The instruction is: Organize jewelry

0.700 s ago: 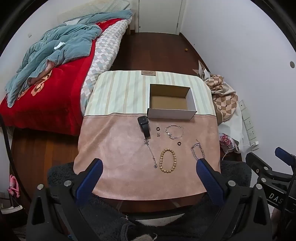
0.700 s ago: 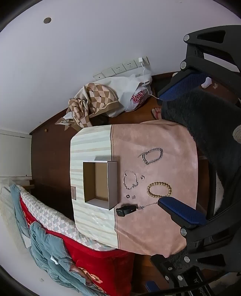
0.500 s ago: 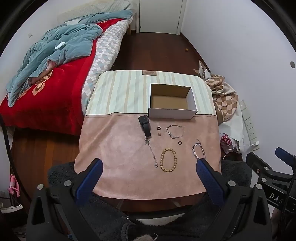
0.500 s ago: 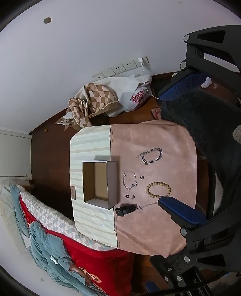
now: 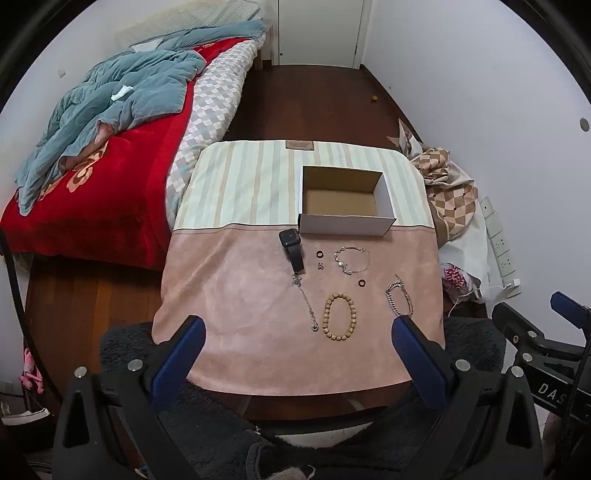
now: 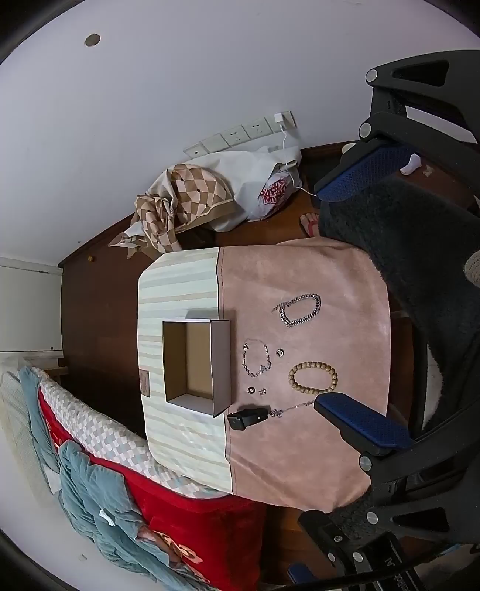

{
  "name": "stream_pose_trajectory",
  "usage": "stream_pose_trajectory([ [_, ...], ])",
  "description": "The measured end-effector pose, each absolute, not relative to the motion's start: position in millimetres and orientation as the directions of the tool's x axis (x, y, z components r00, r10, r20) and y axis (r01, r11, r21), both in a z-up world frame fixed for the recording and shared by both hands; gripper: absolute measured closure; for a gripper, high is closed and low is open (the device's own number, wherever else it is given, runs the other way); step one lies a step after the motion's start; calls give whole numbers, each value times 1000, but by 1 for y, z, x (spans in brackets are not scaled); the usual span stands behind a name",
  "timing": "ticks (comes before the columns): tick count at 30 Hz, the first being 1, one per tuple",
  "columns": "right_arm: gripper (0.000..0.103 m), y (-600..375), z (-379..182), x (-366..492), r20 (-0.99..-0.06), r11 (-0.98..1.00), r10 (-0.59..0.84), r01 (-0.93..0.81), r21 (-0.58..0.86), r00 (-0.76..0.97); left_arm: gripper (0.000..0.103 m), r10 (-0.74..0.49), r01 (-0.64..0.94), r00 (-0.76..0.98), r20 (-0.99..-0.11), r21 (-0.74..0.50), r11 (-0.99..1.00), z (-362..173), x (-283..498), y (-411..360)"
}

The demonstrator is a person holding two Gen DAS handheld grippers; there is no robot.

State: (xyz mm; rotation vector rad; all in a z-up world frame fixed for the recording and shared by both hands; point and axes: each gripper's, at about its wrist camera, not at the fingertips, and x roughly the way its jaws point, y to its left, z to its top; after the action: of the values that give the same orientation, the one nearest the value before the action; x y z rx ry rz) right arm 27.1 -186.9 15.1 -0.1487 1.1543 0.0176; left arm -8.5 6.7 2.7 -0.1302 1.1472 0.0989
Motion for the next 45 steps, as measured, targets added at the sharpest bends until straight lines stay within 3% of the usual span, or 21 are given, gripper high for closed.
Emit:
stream_pose_trajectory([
  [45, 0, -194, 21, 23, -908, 990, -67, -86, -112, 414, 0, 23, -141, 402, -915, -37, 989, -5, -11, -3],
])
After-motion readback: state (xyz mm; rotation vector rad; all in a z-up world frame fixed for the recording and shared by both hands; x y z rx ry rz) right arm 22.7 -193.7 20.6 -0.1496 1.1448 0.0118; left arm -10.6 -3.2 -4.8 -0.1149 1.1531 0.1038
